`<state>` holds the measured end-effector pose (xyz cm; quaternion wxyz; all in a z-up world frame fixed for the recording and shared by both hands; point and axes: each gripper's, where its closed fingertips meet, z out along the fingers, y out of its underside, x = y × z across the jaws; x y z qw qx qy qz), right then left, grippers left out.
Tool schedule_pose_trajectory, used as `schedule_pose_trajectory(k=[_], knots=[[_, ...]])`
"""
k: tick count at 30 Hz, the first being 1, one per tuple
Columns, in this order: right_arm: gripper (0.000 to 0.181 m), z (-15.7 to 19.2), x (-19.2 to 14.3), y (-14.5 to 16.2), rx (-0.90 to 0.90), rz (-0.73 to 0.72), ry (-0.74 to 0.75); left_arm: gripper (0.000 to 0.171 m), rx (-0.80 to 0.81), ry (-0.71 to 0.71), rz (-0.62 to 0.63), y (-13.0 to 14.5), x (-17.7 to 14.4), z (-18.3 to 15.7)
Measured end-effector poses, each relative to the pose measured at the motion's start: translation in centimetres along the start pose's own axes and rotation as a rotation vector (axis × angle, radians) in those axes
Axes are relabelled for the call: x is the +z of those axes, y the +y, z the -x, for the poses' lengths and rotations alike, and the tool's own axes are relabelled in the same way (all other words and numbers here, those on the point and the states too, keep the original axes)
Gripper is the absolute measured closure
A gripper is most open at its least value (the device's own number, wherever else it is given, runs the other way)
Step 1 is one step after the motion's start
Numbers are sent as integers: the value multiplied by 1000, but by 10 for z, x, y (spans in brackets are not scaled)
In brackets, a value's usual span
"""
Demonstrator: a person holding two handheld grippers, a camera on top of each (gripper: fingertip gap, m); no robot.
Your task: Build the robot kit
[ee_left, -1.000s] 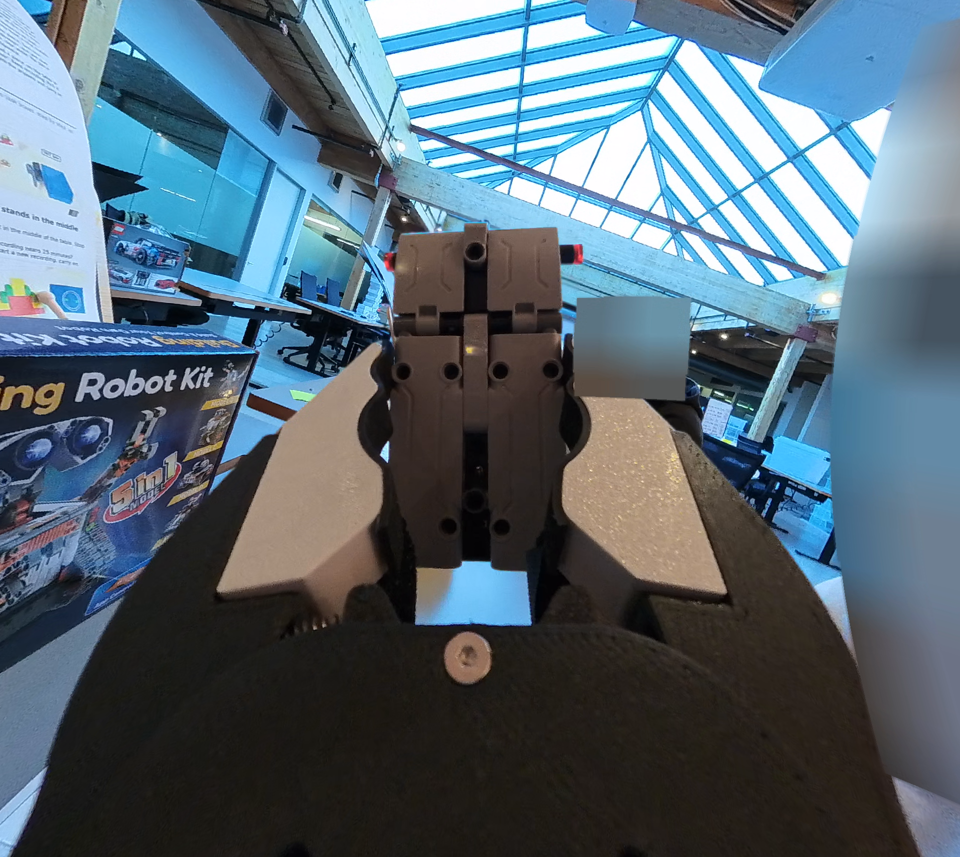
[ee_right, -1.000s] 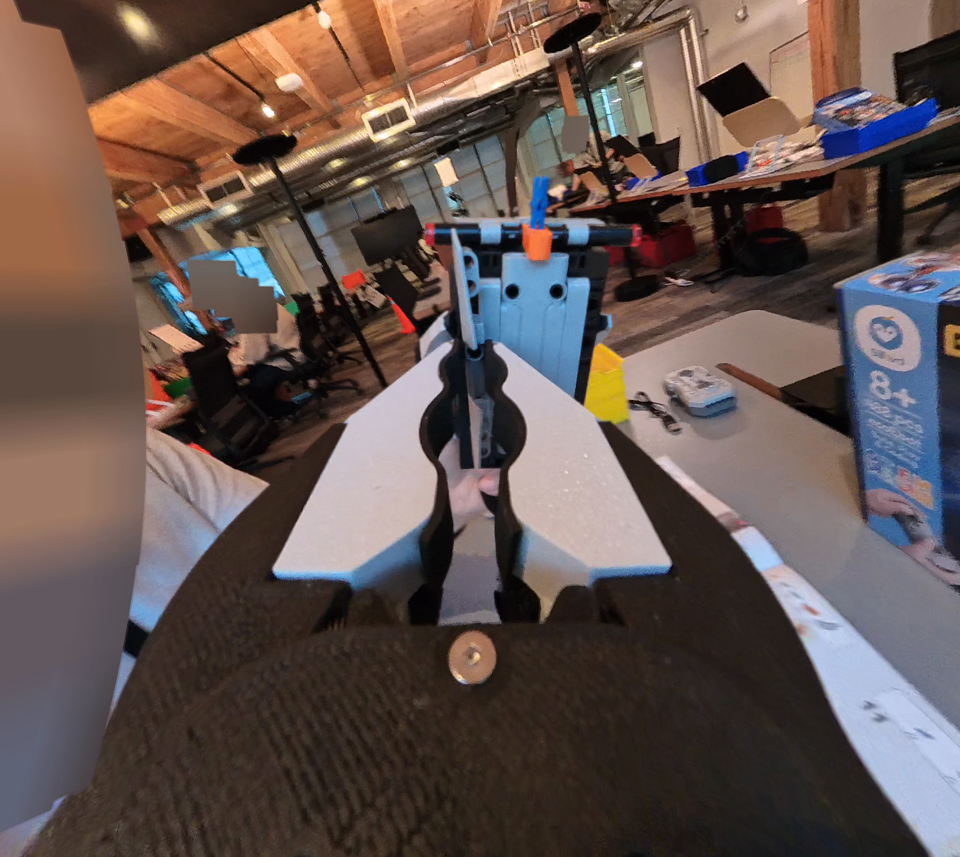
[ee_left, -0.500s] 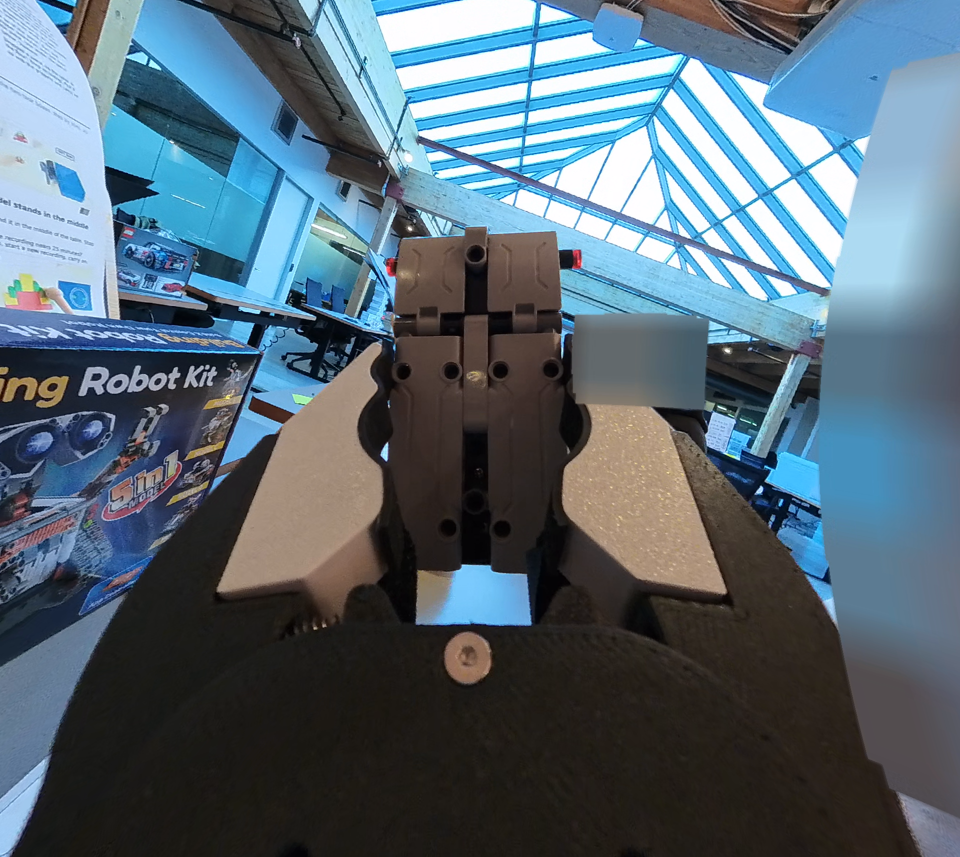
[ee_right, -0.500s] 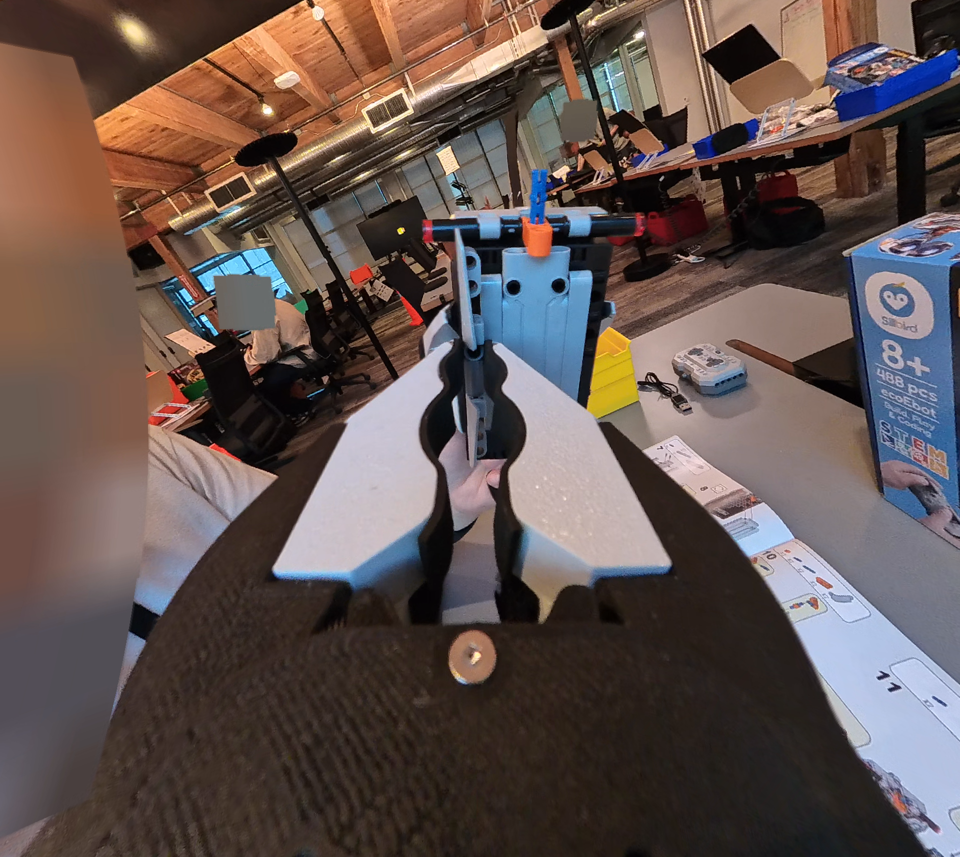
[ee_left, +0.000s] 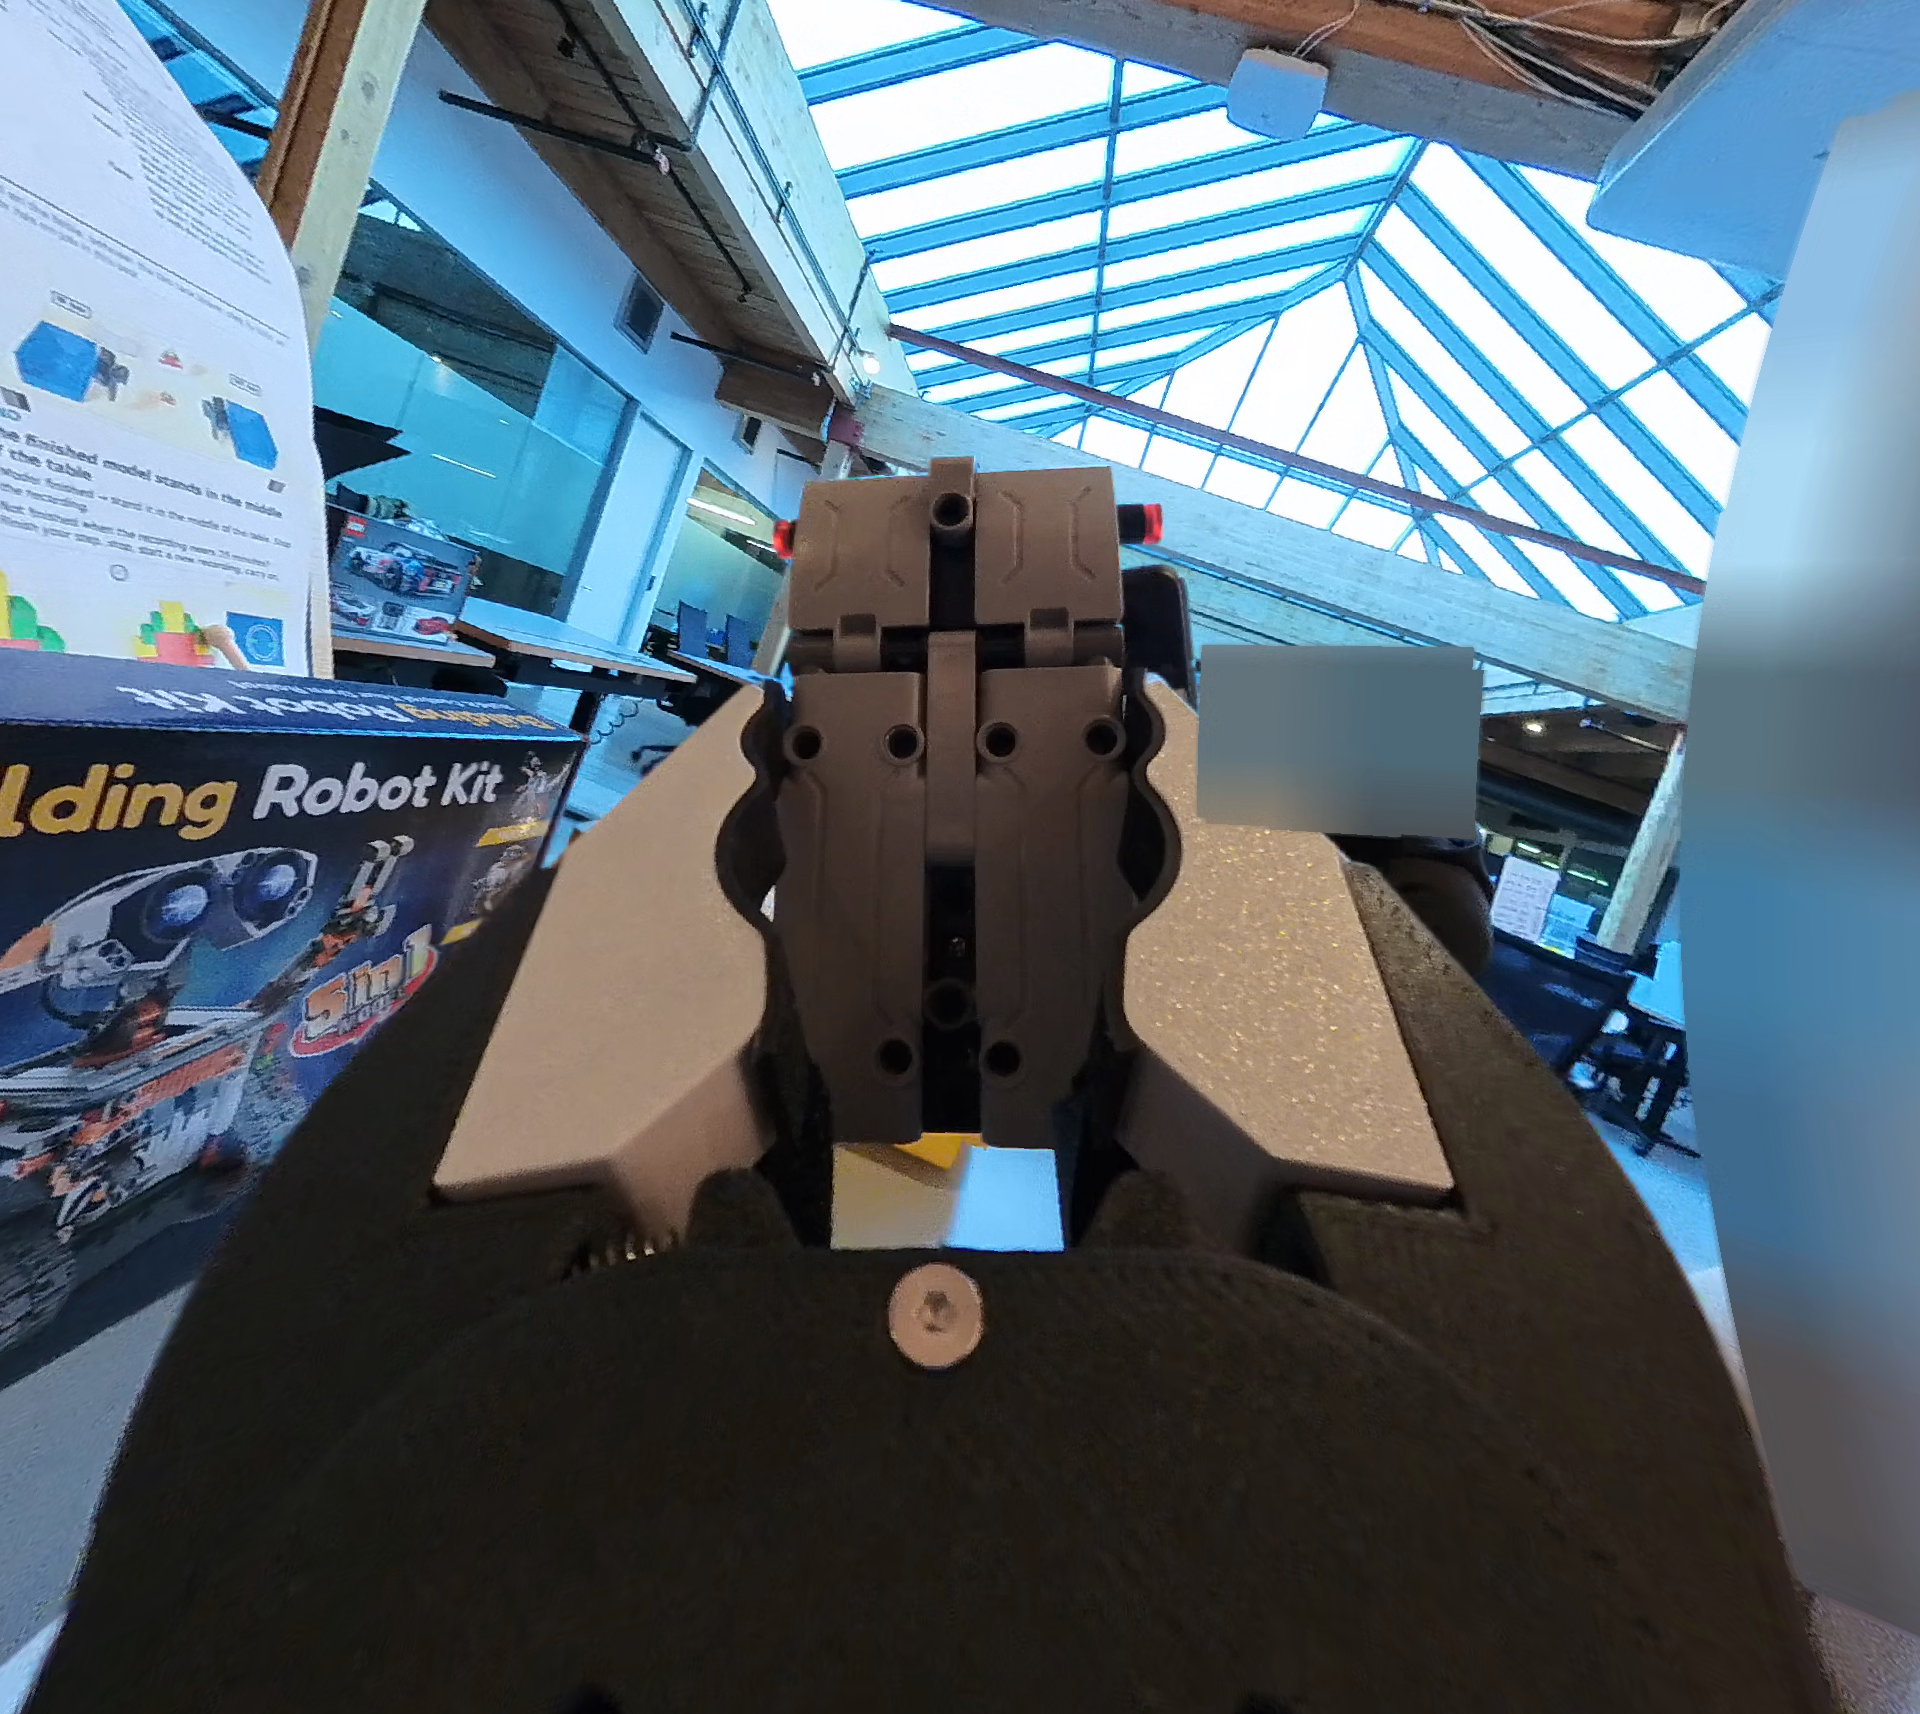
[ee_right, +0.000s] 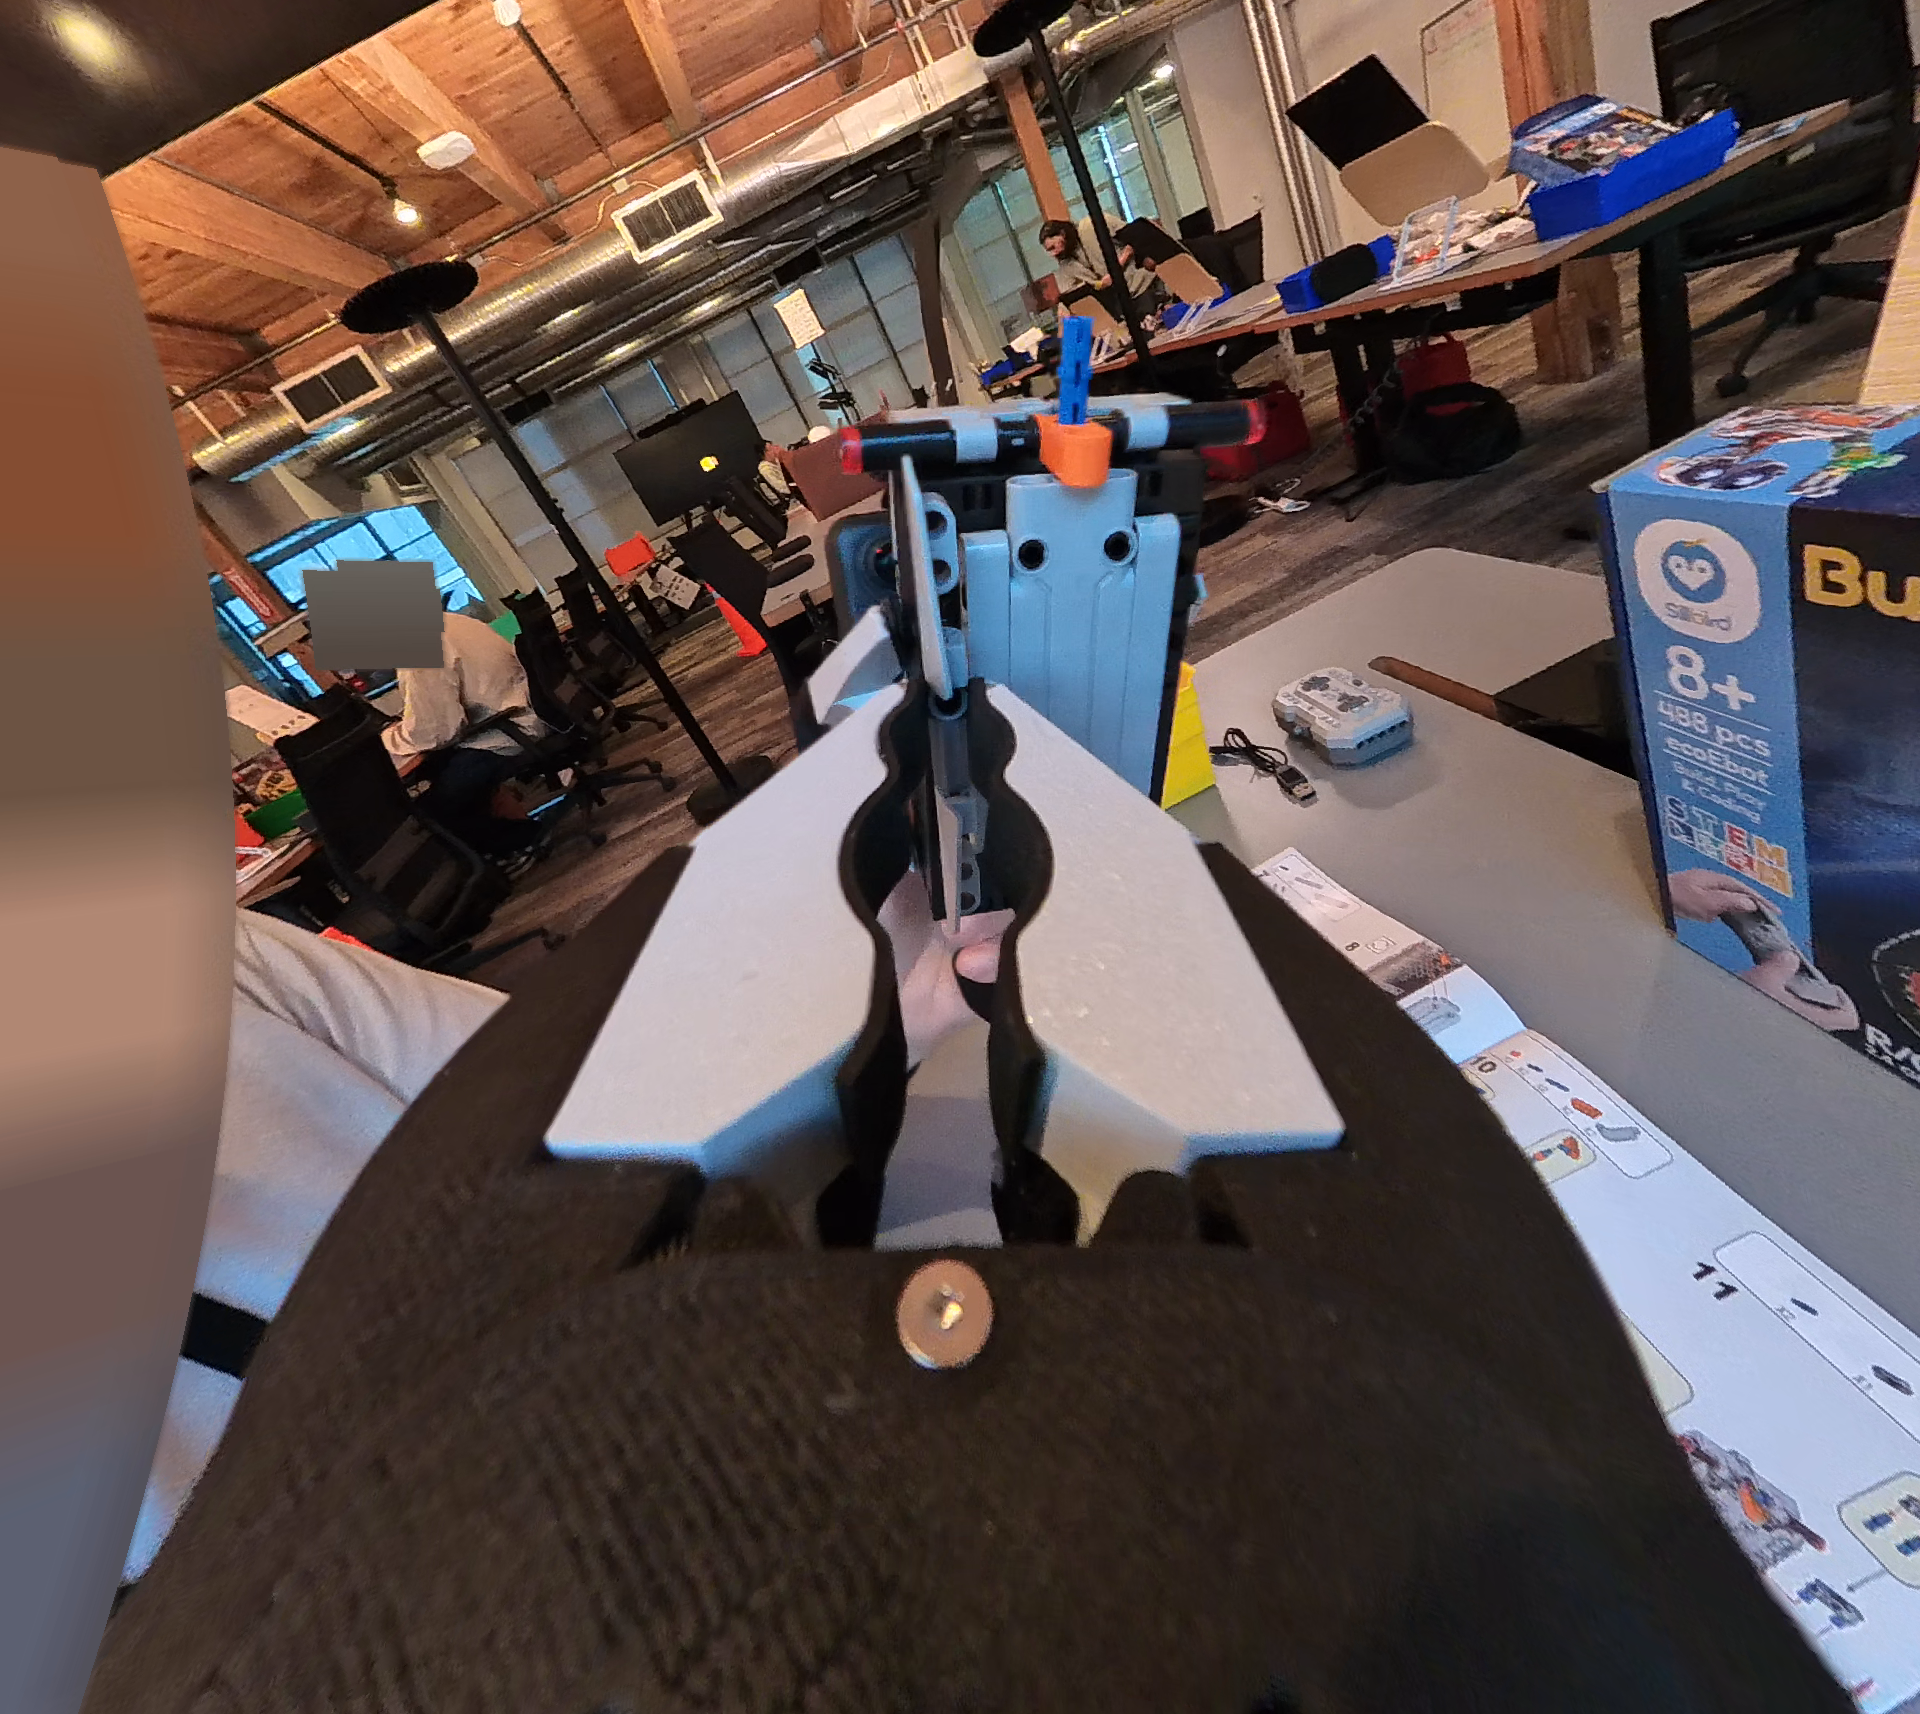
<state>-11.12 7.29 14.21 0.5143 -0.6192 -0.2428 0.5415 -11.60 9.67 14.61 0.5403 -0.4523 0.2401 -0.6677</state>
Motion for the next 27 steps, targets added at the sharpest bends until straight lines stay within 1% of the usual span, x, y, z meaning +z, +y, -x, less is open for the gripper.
schedule_pose_trajectory(k=[8,12,14,20,24,27], knots=[[176,3,4,-1,-52,-15,60,108,9,0,-45,-6,-2,-2],[177,3,4,0,-80,-7,81,108,57,-14,-12,-4,-2,-1],[177,2,2,1,-62,7,64,108,60,-4,14,-2,-2,-2],[177,4,1,0,-120,36,35,108,33,6,3,-1,-1,-2],[177,3,3,-1,-90,27,47,108,91,-30,-3,-4,-3,-1],[177,3,5,0,-105,31,67,108,131,-46,-7,-6,-4,-2]])
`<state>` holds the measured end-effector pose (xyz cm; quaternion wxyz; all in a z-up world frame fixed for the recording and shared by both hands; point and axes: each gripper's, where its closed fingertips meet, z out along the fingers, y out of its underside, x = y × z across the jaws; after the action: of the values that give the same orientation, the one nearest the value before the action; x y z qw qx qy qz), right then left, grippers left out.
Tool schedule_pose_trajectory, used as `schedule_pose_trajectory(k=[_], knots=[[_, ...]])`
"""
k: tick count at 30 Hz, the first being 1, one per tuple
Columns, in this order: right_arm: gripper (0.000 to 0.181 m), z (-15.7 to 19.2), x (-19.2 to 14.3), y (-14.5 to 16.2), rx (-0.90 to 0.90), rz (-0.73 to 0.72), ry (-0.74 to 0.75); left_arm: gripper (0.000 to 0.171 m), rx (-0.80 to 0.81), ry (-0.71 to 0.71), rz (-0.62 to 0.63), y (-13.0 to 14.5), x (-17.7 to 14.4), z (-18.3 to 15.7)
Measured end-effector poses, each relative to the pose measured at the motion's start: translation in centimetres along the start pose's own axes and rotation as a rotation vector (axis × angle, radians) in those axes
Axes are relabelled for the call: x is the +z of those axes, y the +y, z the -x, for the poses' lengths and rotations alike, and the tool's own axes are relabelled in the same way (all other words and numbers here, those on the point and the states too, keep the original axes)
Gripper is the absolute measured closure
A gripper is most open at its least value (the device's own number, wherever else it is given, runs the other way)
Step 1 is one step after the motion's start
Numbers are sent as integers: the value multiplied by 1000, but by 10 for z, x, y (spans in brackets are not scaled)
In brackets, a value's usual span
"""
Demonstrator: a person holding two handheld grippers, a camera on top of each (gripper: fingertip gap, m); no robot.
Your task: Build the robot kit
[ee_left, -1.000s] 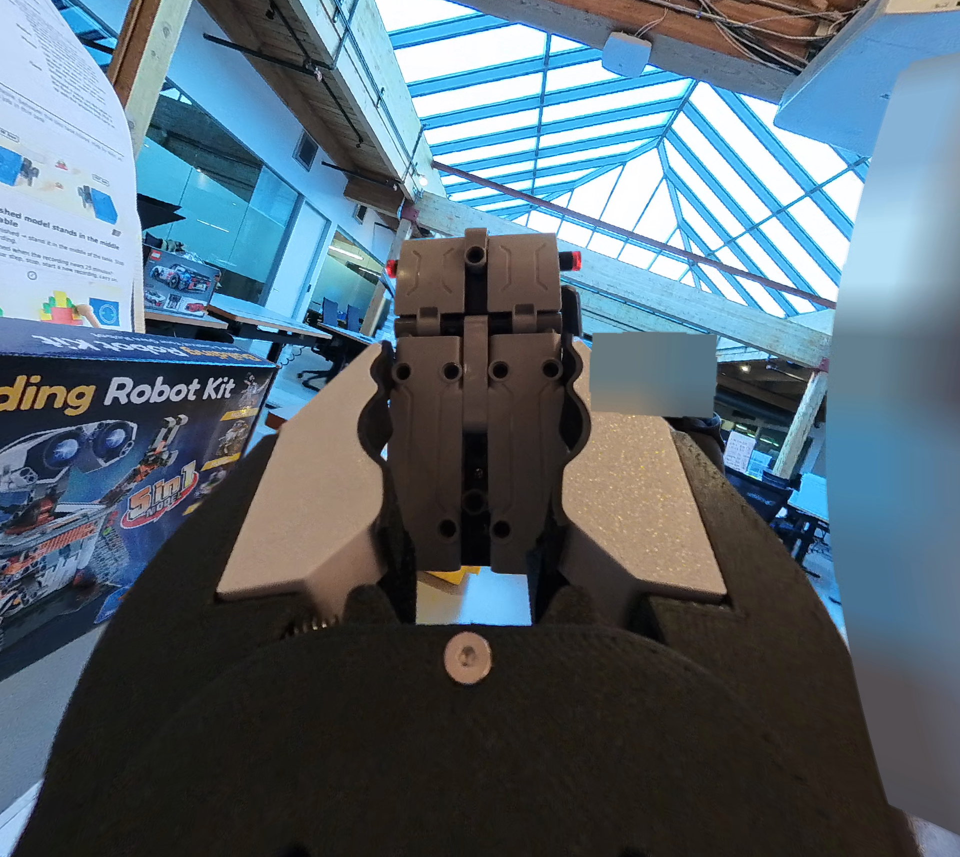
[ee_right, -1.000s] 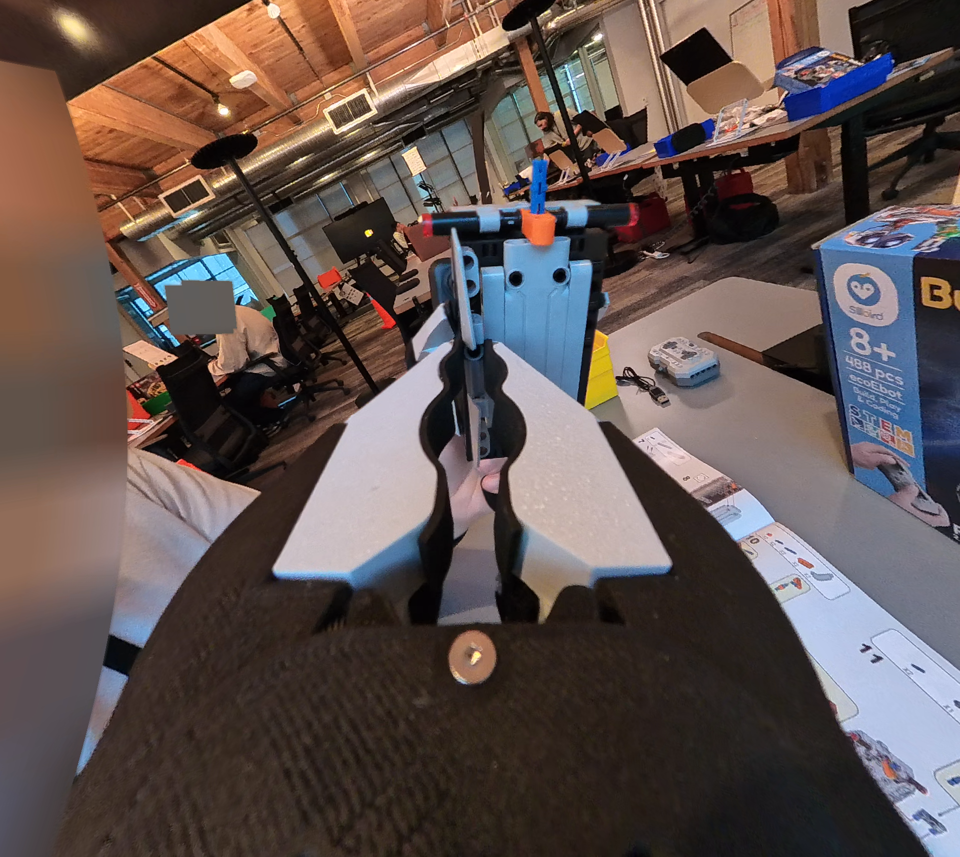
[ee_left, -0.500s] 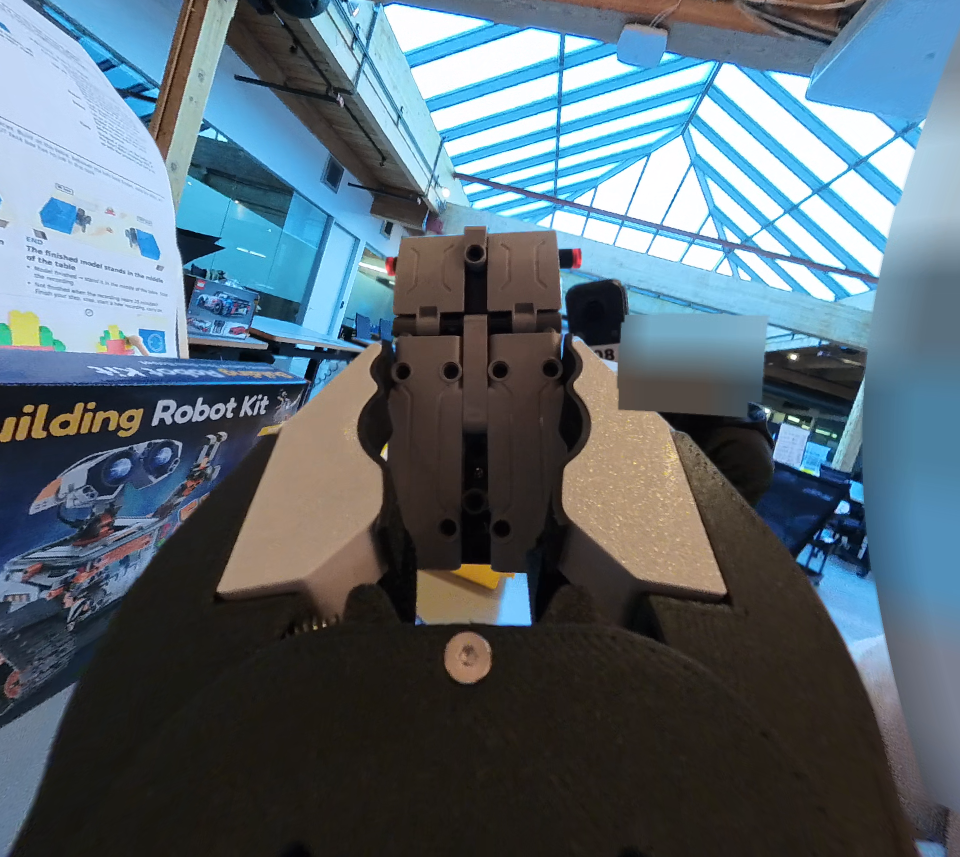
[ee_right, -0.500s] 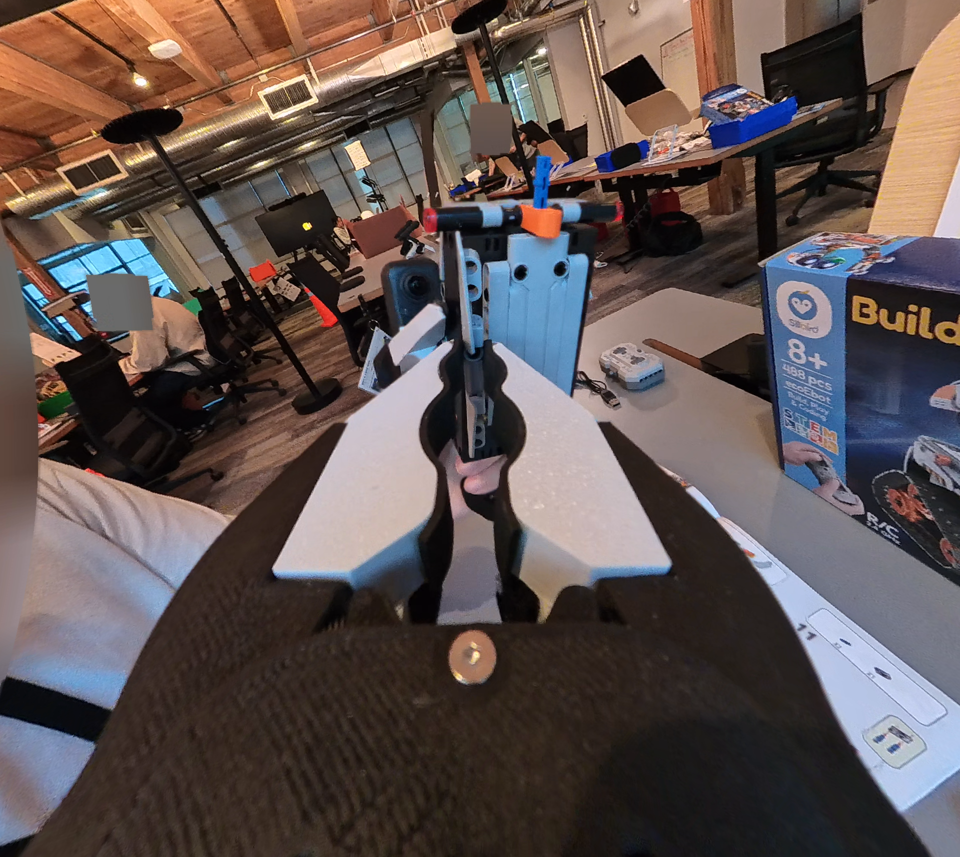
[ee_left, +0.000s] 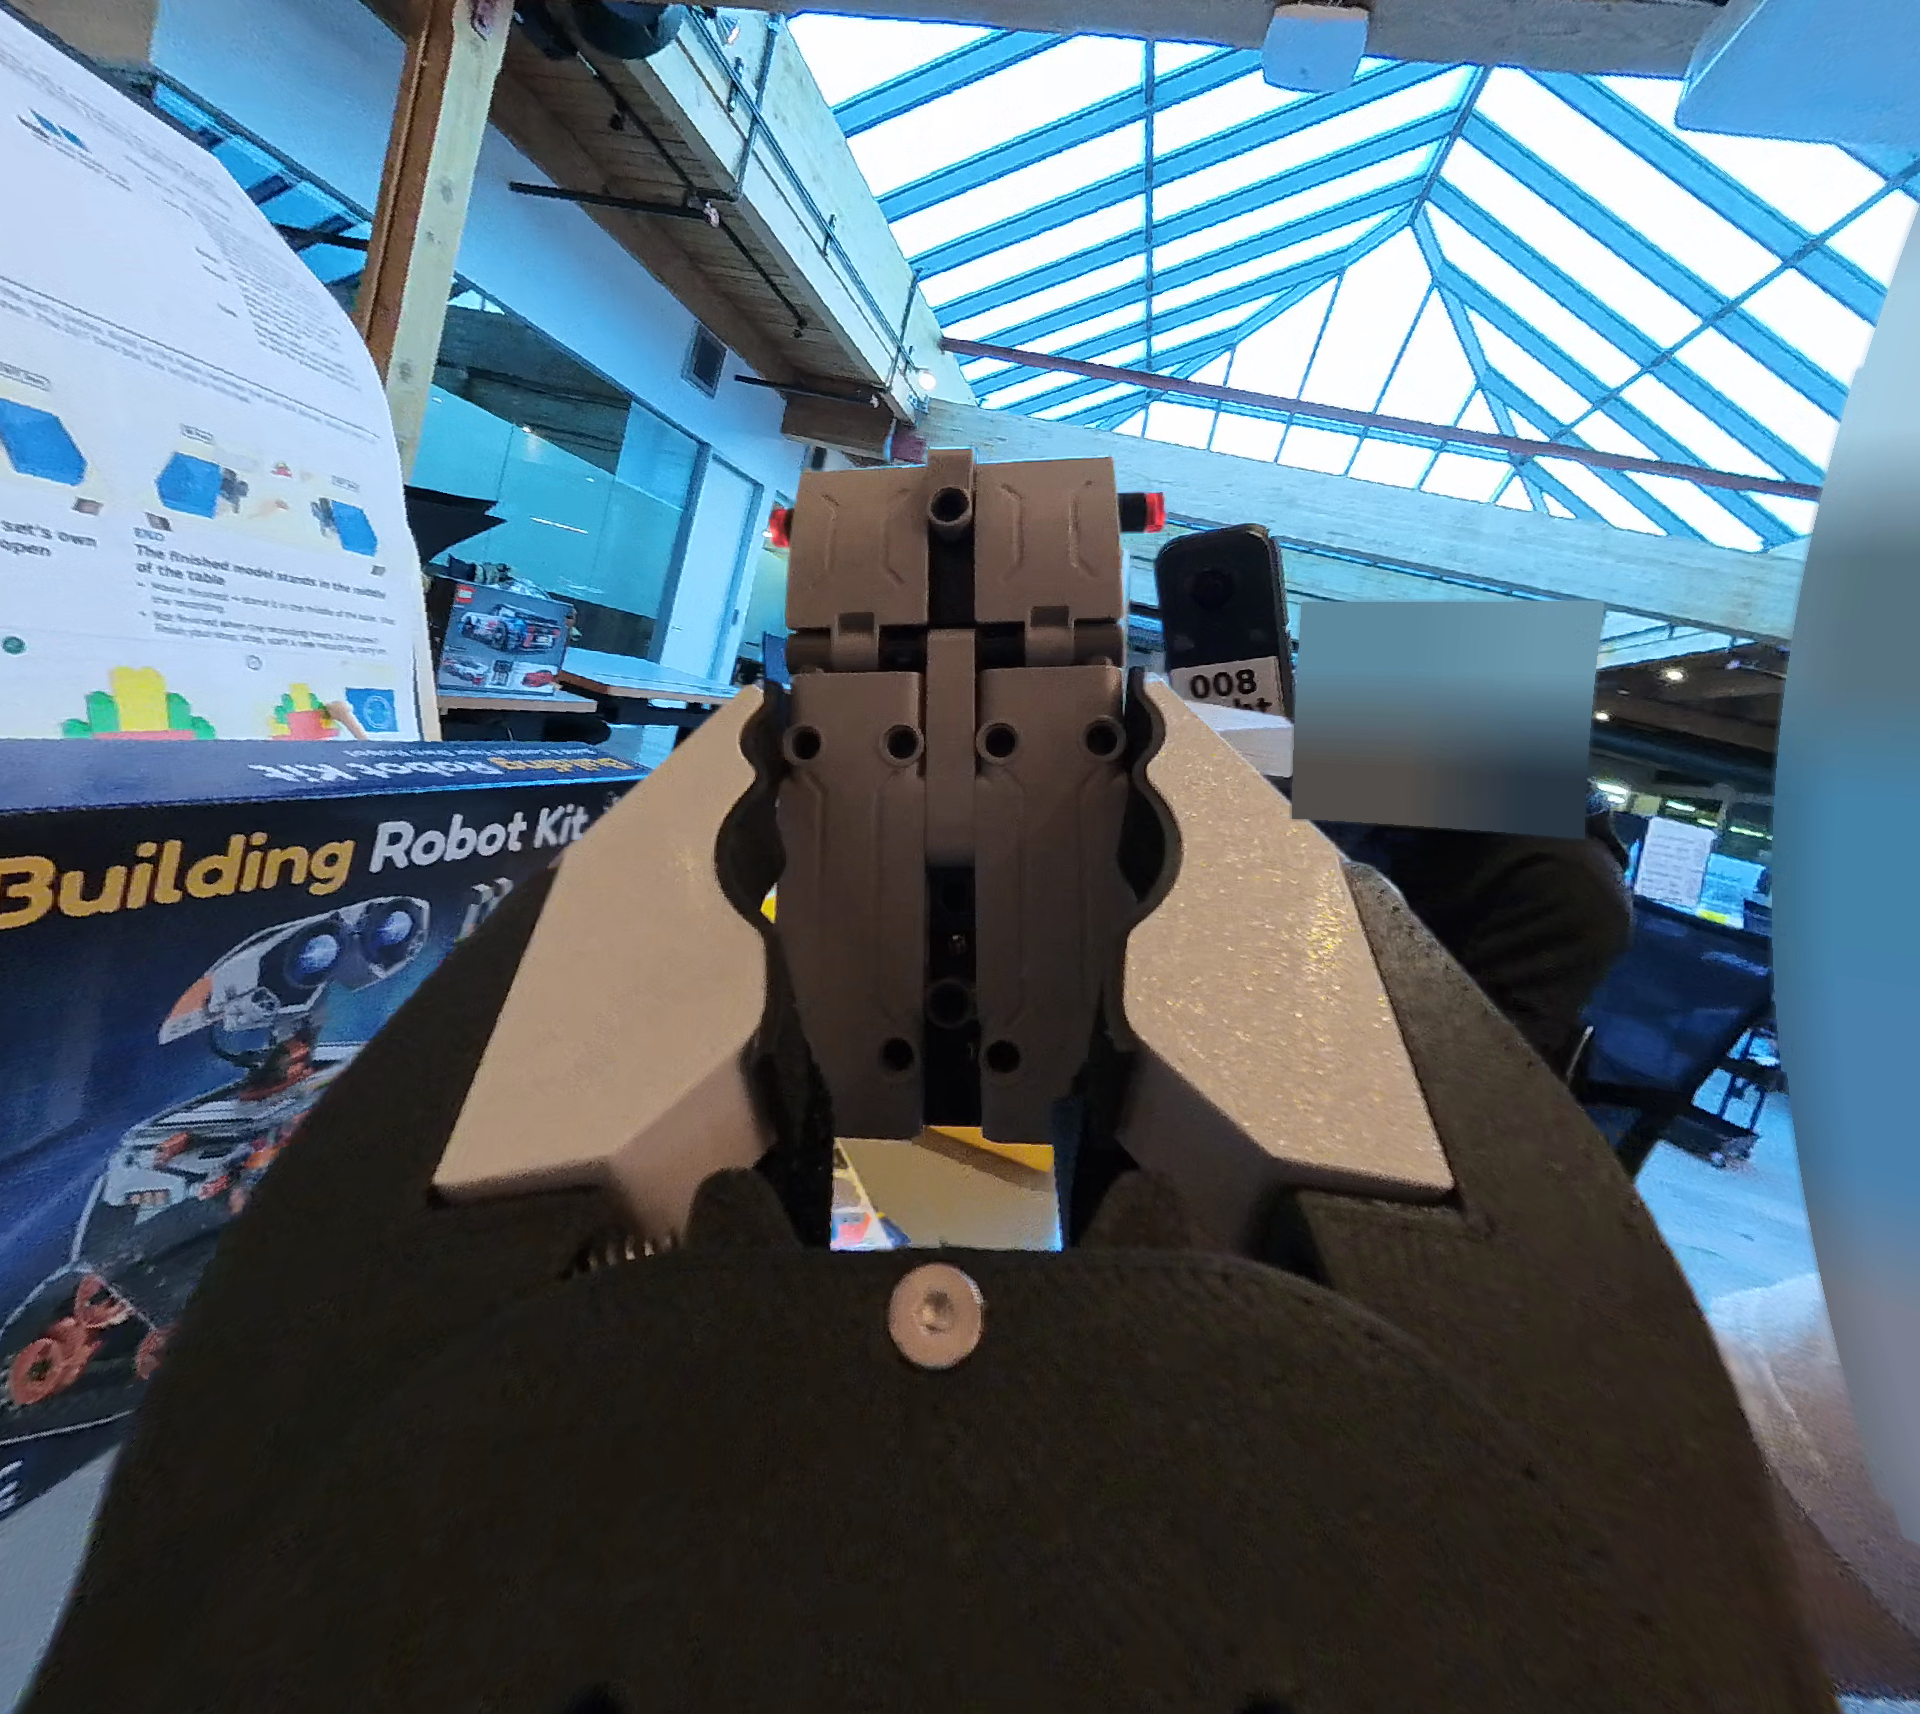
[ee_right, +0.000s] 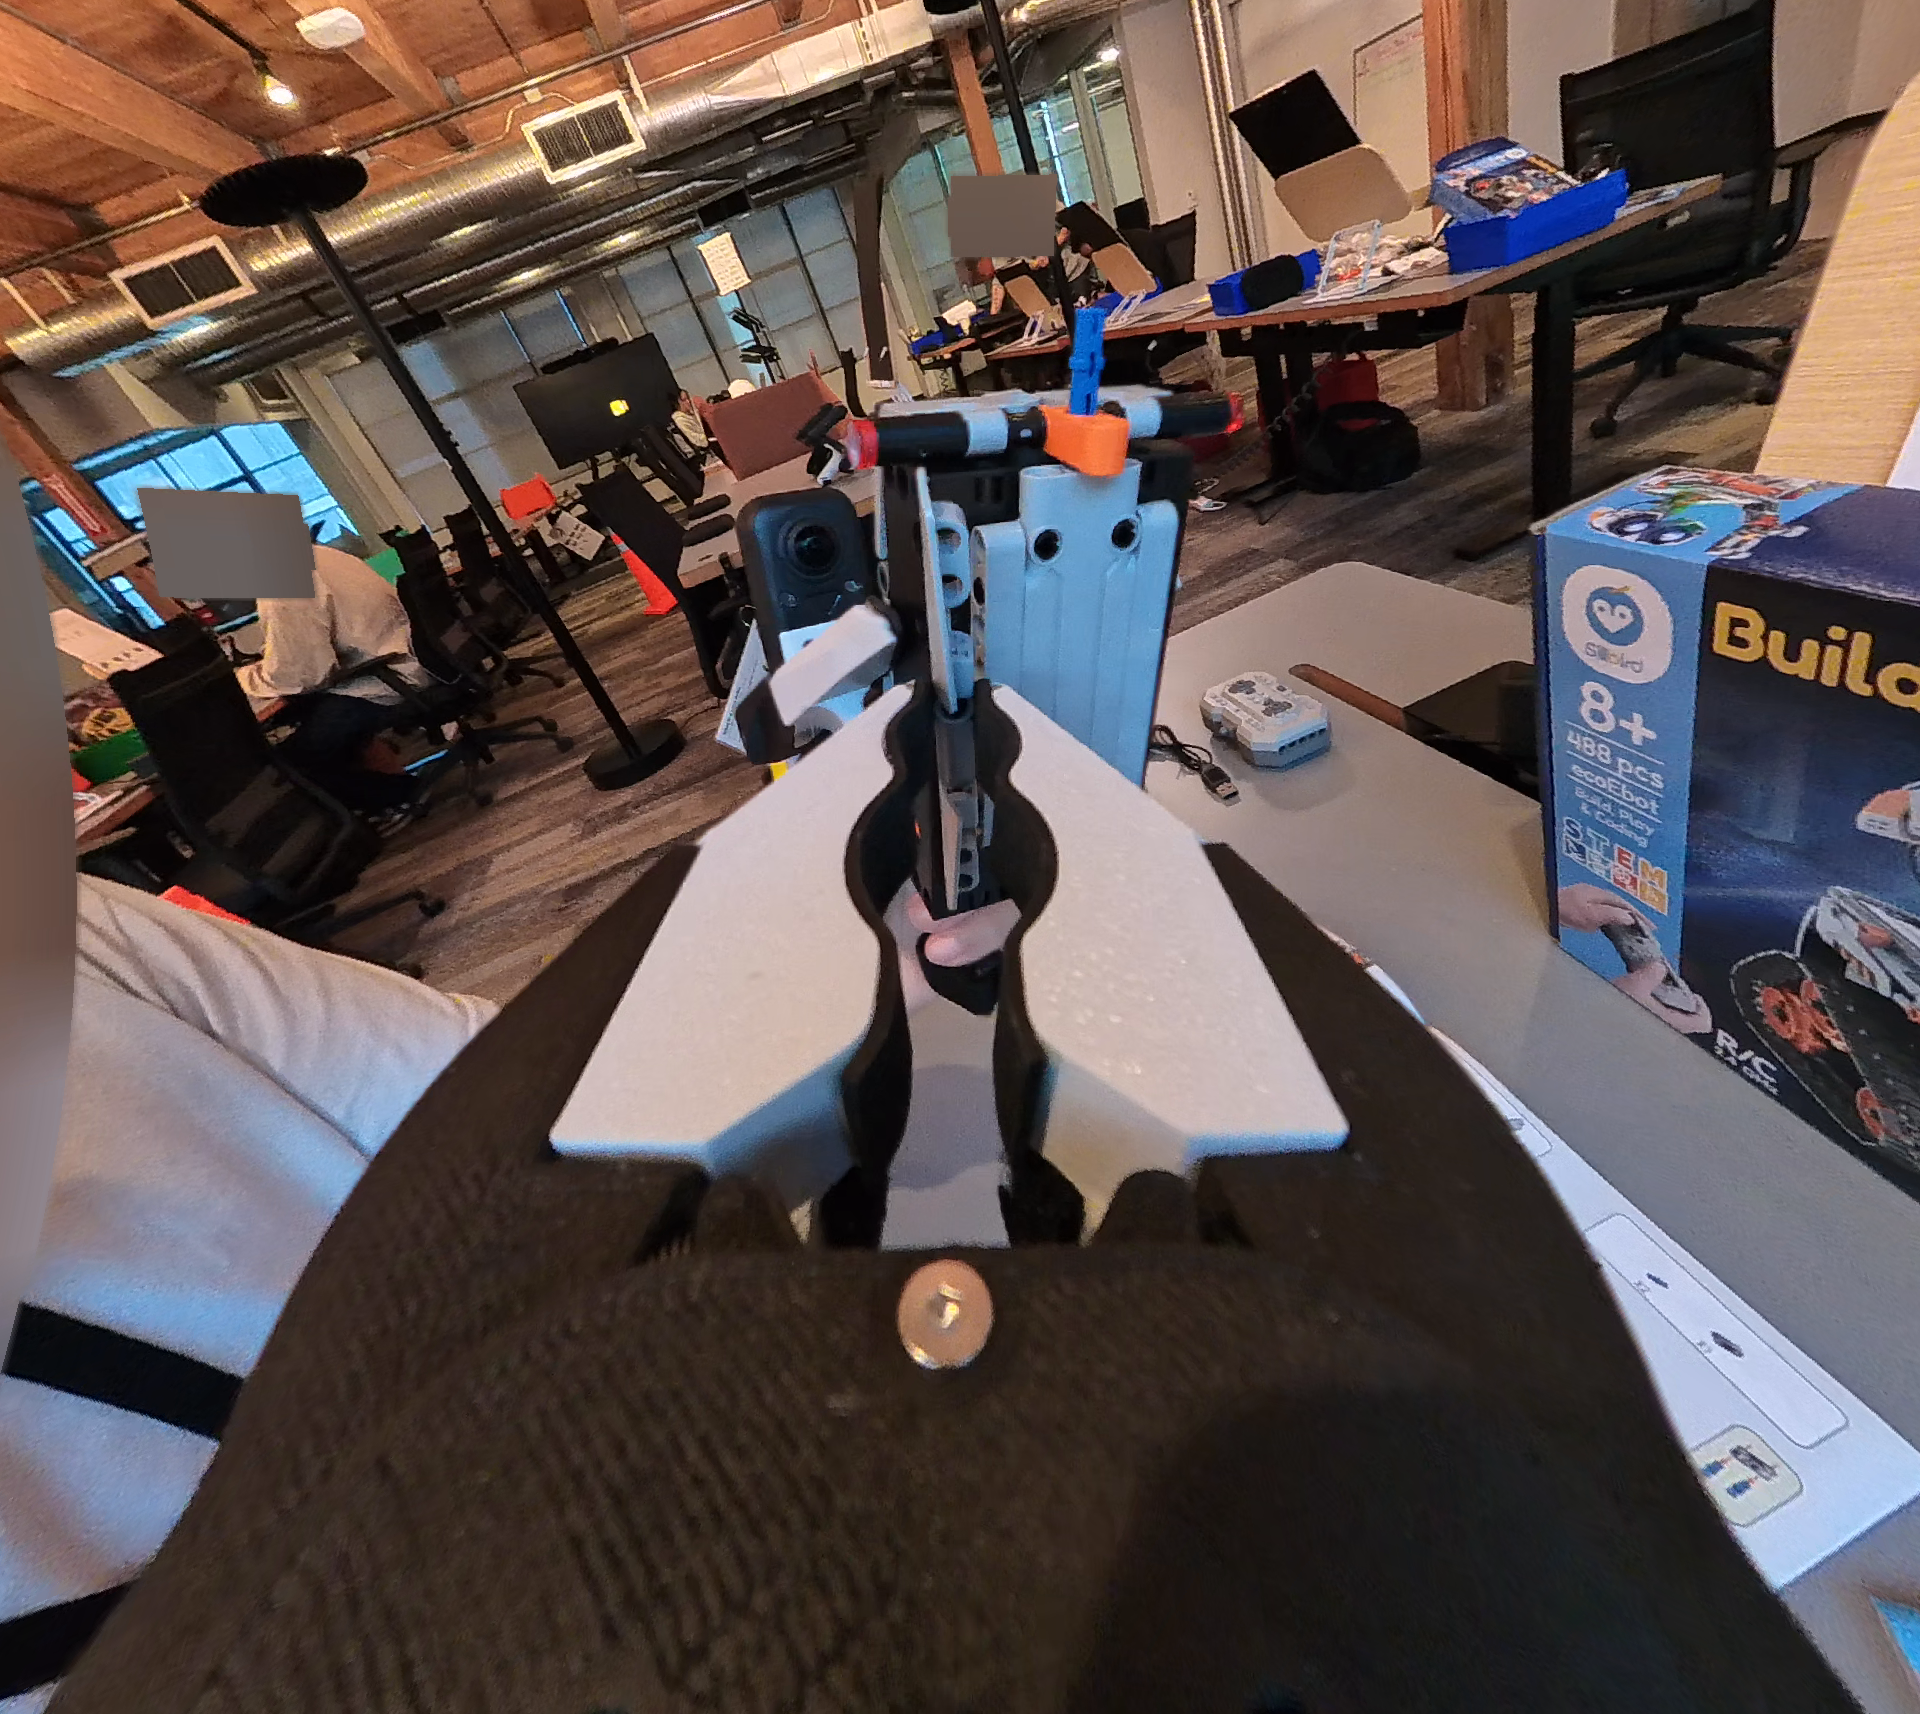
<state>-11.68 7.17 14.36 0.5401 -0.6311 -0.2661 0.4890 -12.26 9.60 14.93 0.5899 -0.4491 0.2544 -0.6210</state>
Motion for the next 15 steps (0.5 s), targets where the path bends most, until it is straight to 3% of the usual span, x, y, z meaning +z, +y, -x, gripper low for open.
schedule_pose_trajectory(k=[9,15], knots=[[177,-1,-2,2,-88,26,47,108,65,-25,11,1,1,-2],[178,3,-2,-1,-127,24,60,108,10,3,-11,1,1,-3]])
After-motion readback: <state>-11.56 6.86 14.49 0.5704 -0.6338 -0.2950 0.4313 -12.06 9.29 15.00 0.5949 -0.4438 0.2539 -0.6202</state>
